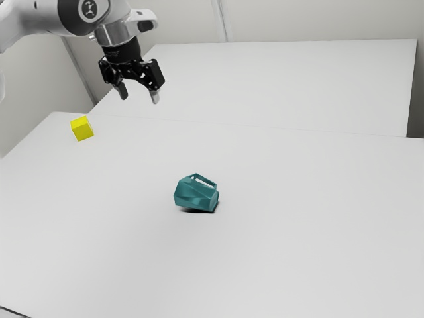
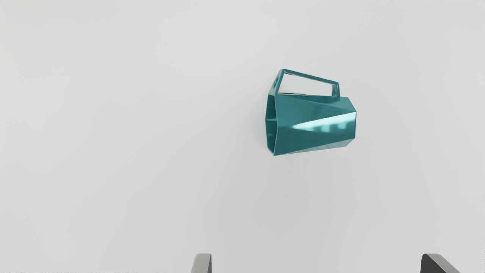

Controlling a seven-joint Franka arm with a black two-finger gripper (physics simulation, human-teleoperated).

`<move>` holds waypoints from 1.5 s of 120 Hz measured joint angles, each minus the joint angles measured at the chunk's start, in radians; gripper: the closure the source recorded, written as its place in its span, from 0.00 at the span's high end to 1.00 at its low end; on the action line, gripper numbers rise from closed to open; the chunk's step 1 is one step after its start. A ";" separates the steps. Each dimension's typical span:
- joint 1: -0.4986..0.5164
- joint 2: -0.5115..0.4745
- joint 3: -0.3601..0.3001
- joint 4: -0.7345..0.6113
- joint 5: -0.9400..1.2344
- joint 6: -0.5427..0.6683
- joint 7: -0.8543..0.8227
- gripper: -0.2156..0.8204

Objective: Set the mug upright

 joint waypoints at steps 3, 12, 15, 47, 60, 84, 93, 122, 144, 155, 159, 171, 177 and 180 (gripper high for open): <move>0.000 0.000 0.000 0.000 -0.001 0.000 -0.001 0.79; -0.006 0.000 -0.001 -0.001 -0.003 -0.001 -0.005 0.79; -0.009 0.000 -0.001 -0.001 -0.003 -0.002 -0.007 0.79; -0.018 -0.006 -0.003 -0.101 -0.005 -0.008 -0.021 0.79; 0.008 -0.003 -0.002 -0.158 -0.015 -0.001 -0.023 0.79; 0.137 0.029 -0.001 -0.253 -0.178 0.084 0.046 0.79; 0.199 0.048 -0.001 -0.274 -0.276 0.111 0.106 0.79; 0.265 0.117 -0.002 -0.372 -0.524 0.243 0.339 0.79; 0.285 0.220 -0.003 -0.376 -0.683 0.296 0.495 0.79; 0.296 0.253 -0.003 -0.386 -0.727 0.300 0.567 0.79; 0.297 0.259 -0.004 -0.393 -0.742 0.300 0.592 0.79; 0.299 0.287 -0.004 -0.411 -0.782 0.296 0.657 0.79; 0.300 0.298 -0.004 -0.414 -0.795 0.290 0.686 0.79; 0.299 0.302 -0.004 -0.414 -0.804 0.286 0.700 0.79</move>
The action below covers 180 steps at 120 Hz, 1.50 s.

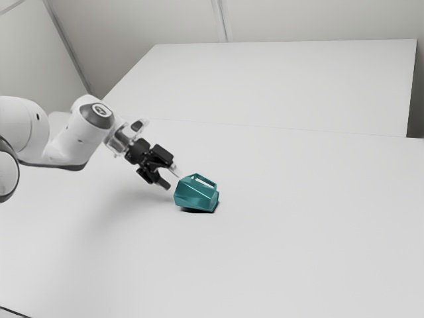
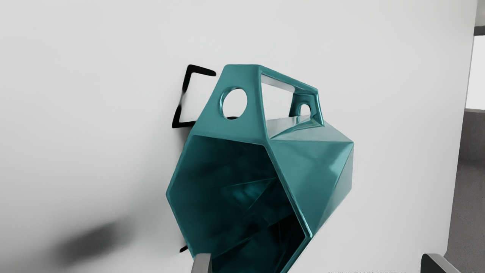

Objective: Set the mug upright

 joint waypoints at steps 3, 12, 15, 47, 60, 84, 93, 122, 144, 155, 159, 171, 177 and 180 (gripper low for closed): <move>0.000 0.006 0.000 0.000 -0.010 -0.005 0.013 0.79; -0.001 0.021 0.000 0.000 -0.042 -0.020 0.053 0.79; -0.001 0.024 -0.001 0.000 -0.052 -0.025 0.066 0.79; -0.011 0.055 -0.005 0.000 -0.149 -0.061 0.179 0.79; -0.006 0.077 -0.005 0.000 -0.177 -0.079 0.213 0.71; -0.004 0.083 -0.009 0.000 -0.194 -0.101 0.264 0.40; -0.004 0.082 -0.009 0.000 -0.200 -0.106 0.282 0.29; -0.005 0.073 -0.009 0.001 -0.208 -0.110 0.337 0.10; -0.007 0.062 -0.020 0.002 -0.210 -0.107 0.367 0.06; -0.009 0.036 -0.026 0.003 -0.203 -0.102 0.378 0.05; -0.011 0.021 -0.030 0.002 -0.198 -0.097 0.382 0.05; -0.019 -0.049 -0.056 -0.001 -0.132 -0.058 0.384 0.04; -0.022 -0.091 -0.083 -0.002 -0.056 -0.025 0.369 0.04; -0.024 -0.114 -0.100 -0.003 -0.006 -0.006 0.357 0.04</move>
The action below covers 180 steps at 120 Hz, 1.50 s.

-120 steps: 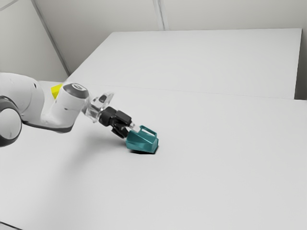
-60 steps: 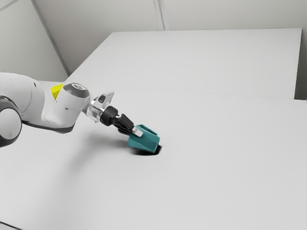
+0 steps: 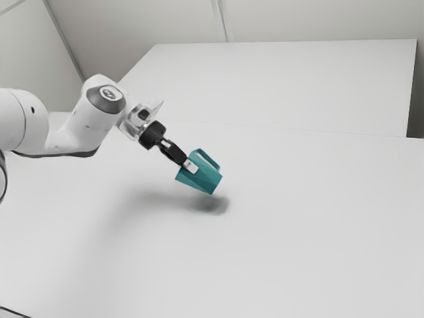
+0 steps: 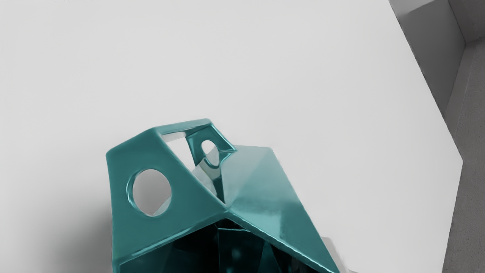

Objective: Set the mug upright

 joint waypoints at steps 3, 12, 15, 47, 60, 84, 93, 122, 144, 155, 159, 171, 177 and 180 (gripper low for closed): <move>0.000 -0.025 -0.019 -0.001 0.058 0.016 -0.016 0.04; -0.001 -0.092 -0.090 -0.003 0.261 0.056 -0.085 0.04; -0.001 -0.110 -0.114 -0.005 0.328 0.067 -0.111 0.04; -0.010 -0.221 -0.196 -0.154 0.687 0.211 -0.382 0.04; -0.005 -0.234 -0.210 -0.198 0.718 0.267 -0.472 0.04; -0.007 -0.241 -0.226 -0.264 0.747 0.348 -0.605 0.04; -0.012 -0.242 -0.228 -0.285 0.754 0.372 -0.644 0.04; -0.033 -0.232 -0.229 -0.302 0.762 0.402 -0.743 0.04; -0.041 -0.220 -0.229 -0.307 0.764 0.387 -0.796 0.04; -0.032 -0.205 -0.229 -0.307 0.764 0.385 -0.817 0.04; -0.024 -0.201 -0.229 -0.308 0.764 0.385 -0.824 0.04; 0.010 -0.190 -0.228 -0.308 0.764 0.386 -0.843 0.04; 0.025 -0.185 -0.229 -0.307 0.764 0.387 -0.851 0.04; 0.030 -0.184 -0.229 -0.307 0.764 0.387 -0.855 0.04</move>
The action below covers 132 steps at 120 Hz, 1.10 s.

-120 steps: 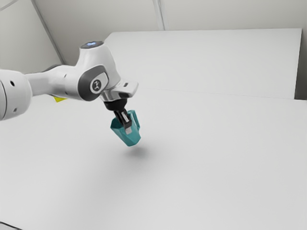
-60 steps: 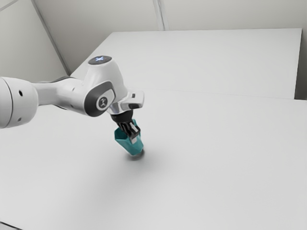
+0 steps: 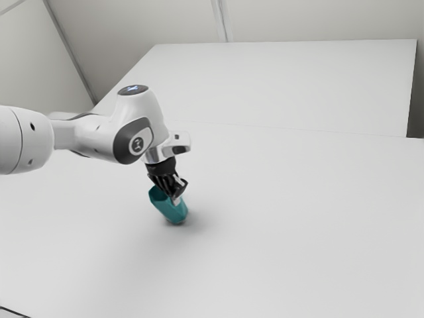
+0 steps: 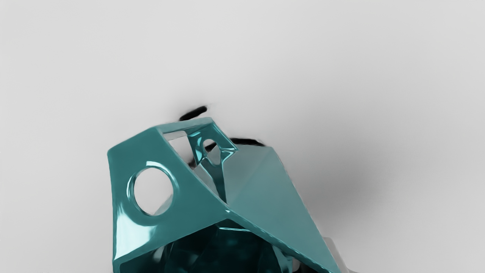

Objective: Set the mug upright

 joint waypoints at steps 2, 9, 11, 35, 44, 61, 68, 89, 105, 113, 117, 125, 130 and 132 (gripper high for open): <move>0.002 0.000 0.000 0.000 0.000 0.000 -0.003 0.04; 0.002 0.000 0.000 0.000 -0.001 0.000 -0.010 0.05; 0.001 0.000 0.000 0.000 -0.001 0.000 -0.012 0.06; -0.015 0.000 -0.001 0.000 -0.006 0.000 -0.029 0.44; -0.014 -0.002 -0.001 0.000 -0.006 0.000 -0.035 0.55; -0.003 -0.041 -0.004 0.028 0.005 -0.017 -0.043 0.67; 0.003 -0.066 -0.007 0.051 0.012 -0.034 -0.045 0.70; -0.003 -0.070 -0.006 0.253 0.019 -0.162 -0.053 0.75; -0.023 -0.067 0.007 0.408 0.020 -0.274 -0.060 0.77; -0.045 -0.064 0.024 0.475 0.018 -0.328 -0.064 0.78; -0.079 -0.058 0.056 0.523 0.017 -0.359 -0.066 0.78; -0.200 -0.046 0.171 0.621 0.014 -0.430 -0.071 0.78; -0.238 -0.044 0.208 0.663 0.016 -0.472 -0.076 0.78; -0.247 -0.043 0.216 0.677 0.016 -0.487 -0.078 0.78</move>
